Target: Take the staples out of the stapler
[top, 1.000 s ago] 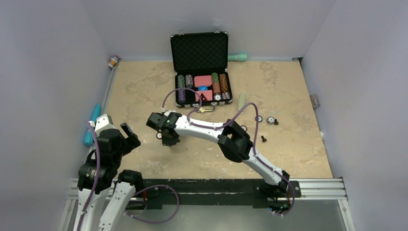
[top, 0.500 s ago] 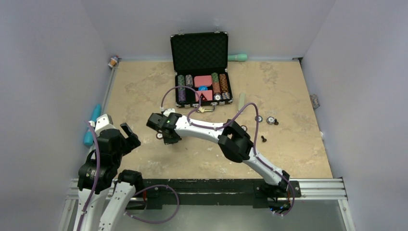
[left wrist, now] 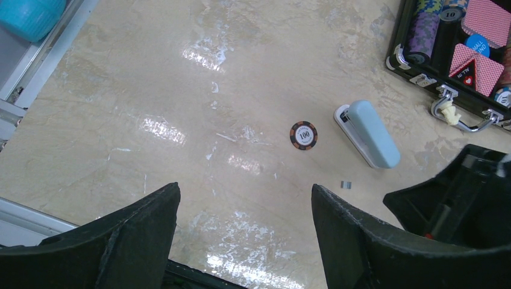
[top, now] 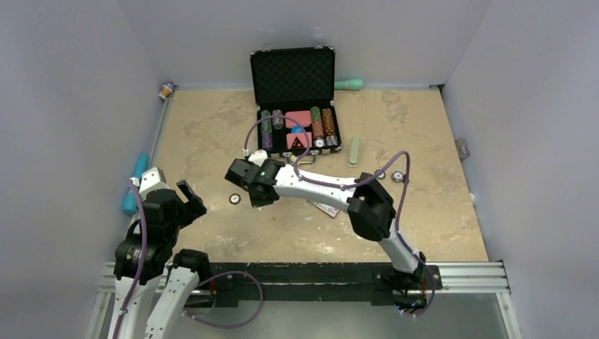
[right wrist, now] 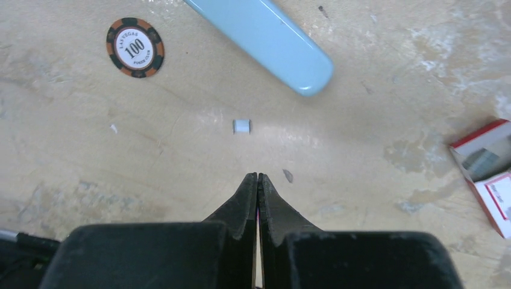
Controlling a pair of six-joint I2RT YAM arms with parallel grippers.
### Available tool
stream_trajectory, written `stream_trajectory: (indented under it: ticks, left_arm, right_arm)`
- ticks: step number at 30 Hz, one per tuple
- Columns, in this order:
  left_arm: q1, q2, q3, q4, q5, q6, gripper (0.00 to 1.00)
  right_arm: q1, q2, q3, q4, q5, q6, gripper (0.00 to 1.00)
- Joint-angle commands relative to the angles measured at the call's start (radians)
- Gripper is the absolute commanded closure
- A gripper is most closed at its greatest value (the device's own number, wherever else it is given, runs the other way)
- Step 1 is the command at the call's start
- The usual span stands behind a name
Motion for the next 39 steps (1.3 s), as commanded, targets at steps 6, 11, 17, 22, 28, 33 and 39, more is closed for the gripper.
stream_trajectory:
  ticks: [6, 11, 17, 22, 28, 33, 39]
  left_arm:
    - [0.007, -0.005, -0.002, 0.034, 0.001, 0.027, 0.17]
    - [0.007, -0.002, -0.003, 0.035, 0.003, 0.03, 0.17]
    - [0.007, -0.003, -0.003, 0.034, 0.002, 0.029, 0.17]
    - [0.007, -0.01, -0.003, 0.034, 0.001, 0.028, 0.17]
    - [0.008, -0.009, -0.002, 0.034, 0.001, 0.028, 0.18]
    - [0.011, -0.012, -0.002, 0.034, 0.001, 0.028, 0.18]
    - [0.018, -0.014, -0.002, 0.035, 0.003, 0.029, 0.18]
  right_arm:
    - [-0.018, -0.11, -0.067, 0.091, -0.052, -0.102, 0.91]
    - [-0.018, -0.013, 0.012, 0.064, -0.09, -0.163, 0.68]
    - [-0.018, 0.06, 0.071, 0.051, -0.105, -0.163, 0.65]
    - [-0.018, 0.127, 0.13, 0.034, -0.106, -0.161, 0.6]
    - [-0.018, 0.156, 0.147, 0.018, -0.095, -0.159, 0.6]
    - [-0.018, 0.161, 0.143, -0.005, -0.072, -0.158, 0.6]
    - [-0.018, 0.15, 0.11, 0.014, -0.08, -0.155, 0.61]
